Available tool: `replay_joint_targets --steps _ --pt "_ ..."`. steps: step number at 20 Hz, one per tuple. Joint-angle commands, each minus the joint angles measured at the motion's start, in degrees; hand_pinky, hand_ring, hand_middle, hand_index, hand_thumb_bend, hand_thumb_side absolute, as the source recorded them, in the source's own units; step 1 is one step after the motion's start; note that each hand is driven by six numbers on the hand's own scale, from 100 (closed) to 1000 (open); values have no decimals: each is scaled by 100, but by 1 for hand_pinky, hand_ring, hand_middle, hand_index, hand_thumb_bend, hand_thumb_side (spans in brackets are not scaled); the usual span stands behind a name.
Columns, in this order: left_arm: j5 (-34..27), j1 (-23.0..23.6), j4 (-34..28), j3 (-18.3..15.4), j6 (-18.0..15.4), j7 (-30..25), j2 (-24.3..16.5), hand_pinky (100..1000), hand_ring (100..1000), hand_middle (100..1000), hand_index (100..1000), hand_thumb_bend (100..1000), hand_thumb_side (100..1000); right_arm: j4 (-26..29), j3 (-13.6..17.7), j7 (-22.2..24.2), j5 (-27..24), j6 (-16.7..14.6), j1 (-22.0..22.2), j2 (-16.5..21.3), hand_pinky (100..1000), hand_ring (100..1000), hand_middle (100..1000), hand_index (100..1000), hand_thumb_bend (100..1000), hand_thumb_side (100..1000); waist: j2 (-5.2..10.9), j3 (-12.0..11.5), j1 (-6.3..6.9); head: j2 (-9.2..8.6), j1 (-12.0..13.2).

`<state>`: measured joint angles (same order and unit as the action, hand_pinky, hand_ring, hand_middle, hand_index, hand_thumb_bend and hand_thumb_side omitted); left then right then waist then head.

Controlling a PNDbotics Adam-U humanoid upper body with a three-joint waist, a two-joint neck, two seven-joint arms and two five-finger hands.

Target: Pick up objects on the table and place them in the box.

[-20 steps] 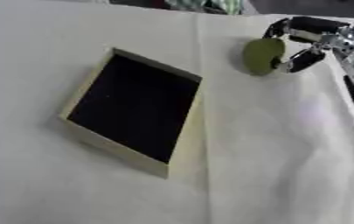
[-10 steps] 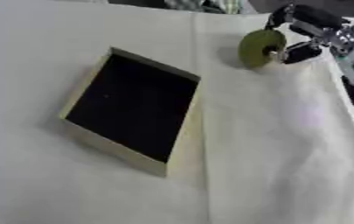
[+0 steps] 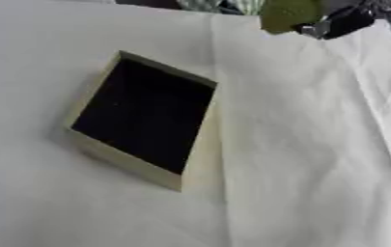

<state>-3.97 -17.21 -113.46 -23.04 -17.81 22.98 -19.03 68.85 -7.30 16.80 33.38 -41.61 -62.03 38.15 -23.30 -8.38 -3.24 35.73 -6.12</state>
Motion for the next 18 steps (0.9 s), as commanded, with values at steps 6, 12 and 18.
replay_joint_targets --steps 6,12,18 --pt "16 -36 -114 -10 8 20 -162 634 726 639 732 439 444 1663 -559 614 -882 323 -113 -290 698 686 400 462 302 100 199 -11 50 25 -75" --pt "12 -60 -114 -37 -37 108 -175 638 729 643 735 452 437 2047 -936 1286 -1051 562 -134 -1114 697 698 399 464 236 100 212 -44 73 39 -154" --pt "88 -87 -114 -108 -132 382 -232 640 729 644 735 462 429 1986 -1056 1407 -476 737 72 -1851 697 703 409 476 189 100 221 -60 93 63 -213"
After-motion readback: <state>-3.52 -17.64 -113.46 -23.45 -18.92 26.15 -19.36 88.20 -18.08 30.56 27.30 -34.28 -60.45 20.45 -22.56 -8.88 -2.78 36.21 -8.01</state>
